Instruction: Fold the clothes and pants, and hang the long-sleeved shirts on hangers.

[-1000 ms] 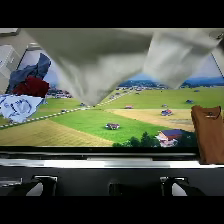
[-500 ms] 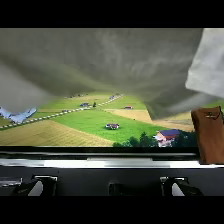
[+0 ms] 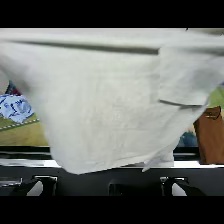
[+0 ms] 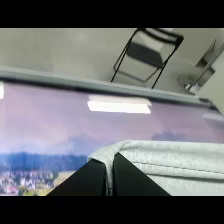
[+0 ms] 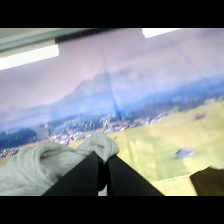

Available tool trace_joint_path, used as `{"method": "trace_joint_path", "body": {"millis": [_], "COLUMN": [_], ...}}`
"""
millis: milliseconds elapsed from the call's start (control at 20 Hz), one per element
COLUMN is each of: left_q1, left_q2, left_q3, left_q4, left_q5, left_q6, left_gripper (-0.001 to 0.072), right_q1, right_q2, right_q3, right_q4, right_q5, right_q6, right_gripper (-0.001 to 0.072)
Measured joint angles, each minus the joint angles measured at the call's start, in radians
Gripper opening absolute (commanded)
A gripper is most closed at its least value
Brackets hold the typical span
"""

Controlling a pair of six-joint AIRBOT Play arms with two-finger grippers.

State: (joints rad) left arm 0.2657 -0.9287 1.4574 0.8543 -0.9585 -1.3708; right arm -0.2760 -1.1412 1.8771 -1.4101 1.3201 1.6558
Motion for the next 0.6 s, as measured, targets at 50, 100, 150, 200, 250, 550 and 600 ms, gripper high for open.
{"method": "trace_joint_path", "body": {"millis": [50,100,150,200,250,550,600], "left_q1": [-0.009,-0.017,-0.024,-0.029,-0.033,-0.057,-0.064], "left_q2": [-0.037,-0.077,-0.127,-0.181,-0.229,-0.44,-0.459], "left_q3": [-0.085,-0.151,-0.207,-0.245,-0.269,-0.326,-0.328], "left_q4": [0.004,0.007,0.011,0.014,0.018,-0.042,-0.046], "left_q5": [0.042,0.092,0.144,0.183,0.212,0.272,0.256], "left_q6": [0.003,0.006,0.01,0.011,0.013,0.018,0.017], "left_gripper": [0.0022,0.0023,0.0023,0.0023,0.0023,0.0025,0.0055], "right_q1": [0.0,0.0,0.0,0.0,0.0,0.044,0.055], "right_q2": [-0.066,-0.13,-0.204,-0.275,-0.342,-0.618,-0.64], "right_q3": [-0.047,-0.085,-0.117,-0.139,-0.154,-0.19,-0.191], "right_q4": [0.042,0.094,0.157,0.221,0.29,0.526,0.533], "right_q5": [-0.026,-0.054,-0.082,-0.107,-0.124,-0.172,-0.173], "right_q6": [0.015,0.035,0.056,0.074,0.085,0.094,0.091], "right_gripper": [0.0051,0.0051,0.0051,0.0052,0.0052,0.0054,0.0101]}}
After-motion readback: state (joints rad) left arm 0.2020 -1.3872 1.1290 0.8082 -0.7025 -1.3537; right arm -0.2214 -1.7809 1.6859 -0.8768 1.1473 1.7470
